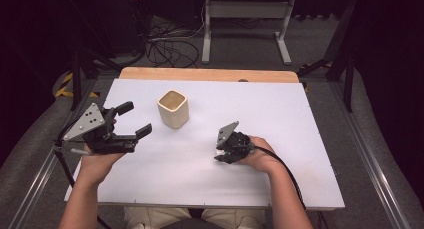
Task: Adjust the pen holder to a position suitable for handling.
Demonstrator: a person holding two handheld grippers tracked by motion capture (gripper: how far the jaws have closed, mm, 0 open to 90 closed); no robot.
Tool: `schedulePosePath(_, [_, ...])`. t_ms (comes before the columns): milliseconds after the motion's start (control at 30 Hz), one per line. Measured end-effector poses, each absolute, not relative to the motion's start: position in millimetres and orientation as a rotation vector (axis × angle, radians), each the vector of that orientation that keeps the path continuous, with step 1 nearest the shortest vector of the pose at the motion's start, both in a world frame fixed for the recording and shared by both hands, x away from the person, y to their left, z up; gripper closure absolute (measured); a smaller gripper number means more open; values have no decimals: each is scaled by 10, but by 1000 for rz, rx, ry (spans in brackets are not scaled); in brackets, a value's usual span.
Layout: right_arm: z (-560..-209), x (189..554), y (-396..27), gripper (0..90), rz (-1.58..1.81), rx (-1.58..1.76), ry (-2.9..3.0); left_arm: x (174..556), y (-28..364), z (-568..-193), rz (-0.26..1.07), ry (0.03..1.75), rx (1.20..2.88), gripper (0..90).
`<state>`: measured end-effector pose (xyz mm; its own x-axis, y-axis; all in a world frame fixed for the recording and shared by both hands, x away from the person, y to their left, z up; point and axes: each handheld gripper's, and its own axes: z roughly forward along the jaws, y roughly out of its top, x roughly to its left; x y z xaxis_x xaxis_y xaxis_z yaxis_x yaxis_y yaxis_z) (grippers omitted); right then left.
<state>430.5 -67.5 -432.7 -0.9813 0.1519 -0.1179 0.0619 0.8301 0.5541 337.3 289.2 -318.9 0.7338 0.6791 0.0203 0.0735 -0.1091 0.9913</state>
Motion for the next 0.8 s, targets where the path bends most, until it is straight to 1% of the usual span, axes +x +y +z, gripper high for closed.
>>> schedulePosePath(267, [-4215,4288,-707,641,987,192,2793,3376,2883,-3195,571,615,1619,99])
schedulePosePath(800, [-4124,4270,-757,654,1123,238,2722,3385,2855,-3213,564,613,1628,100])
